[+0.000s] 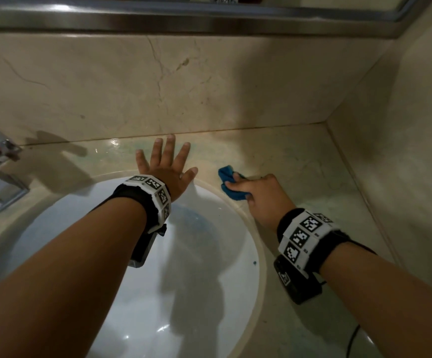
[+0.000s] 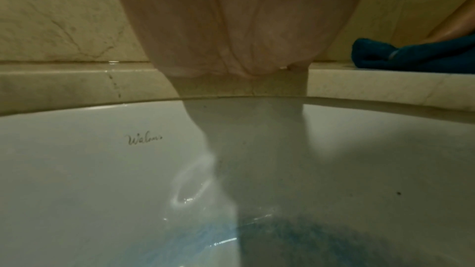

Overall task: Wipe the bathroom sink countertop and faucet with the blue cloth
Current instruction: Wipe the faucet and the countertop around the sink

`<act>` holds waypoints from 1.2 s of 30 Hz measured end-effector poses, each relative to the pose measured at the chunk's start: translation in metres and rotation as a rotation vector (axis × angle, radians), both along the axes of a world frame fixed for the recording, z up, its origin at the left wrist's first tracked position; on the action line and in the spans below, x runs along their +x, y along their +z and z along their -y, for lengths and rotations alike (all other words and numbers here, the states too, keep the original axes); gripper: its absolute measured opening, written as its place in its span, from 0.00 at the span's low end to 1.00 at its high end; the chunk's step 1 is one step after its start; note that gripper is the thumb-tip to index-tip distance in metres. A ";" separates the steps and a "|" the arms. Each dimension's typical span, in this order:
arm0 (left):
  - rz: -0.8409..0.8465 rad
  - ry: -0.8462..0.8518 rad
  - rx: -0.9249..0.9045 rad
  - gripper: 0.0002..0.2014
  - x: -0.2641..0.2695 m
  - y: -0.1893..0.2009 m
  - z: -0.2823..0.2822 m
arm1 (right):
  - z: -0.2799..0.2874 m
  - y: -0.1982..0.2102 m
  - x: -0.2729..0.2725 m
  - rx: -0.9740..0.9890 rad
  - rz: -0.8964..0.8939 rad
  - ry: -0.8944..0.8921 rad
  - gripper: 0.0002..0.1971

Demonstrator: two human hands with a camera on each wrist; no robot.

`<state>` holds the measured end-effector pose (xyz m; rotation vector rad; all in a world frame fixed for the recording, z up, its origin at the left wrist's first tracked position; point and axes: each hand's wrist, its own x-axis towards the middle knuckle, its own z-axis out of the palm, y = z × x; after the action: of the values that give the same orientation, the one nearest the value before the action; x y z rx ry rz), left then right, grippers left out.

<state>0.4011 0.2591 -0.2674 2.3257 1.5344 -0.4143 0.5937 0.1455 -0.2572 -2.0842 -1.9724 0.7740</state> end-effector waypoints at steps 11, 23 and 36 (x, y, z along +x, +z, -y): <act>0.083 -0.027 0.023 0.32 0.043 0.018 0.013 | 0.023 0.031 -0.014 0.069 -0.281 0.002 0.22; -0.018 -0.102 -0.066 0.32 0.069 0.006 0.017 | -0.049 0.016 0.066 -0.006 0.035 -0.397 0.29; -0.035 -0.088 -0.071 0.41 0.071 0.004 0.014 | -0.032 0.006 0.026 -0.033 0.039 -0.074 0.26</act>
<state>0.4721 0.2451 -0.2631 2.3486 1.4128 -0.5254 0.6198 0.1774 -0.2512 -2.1941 -1.9020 0.7622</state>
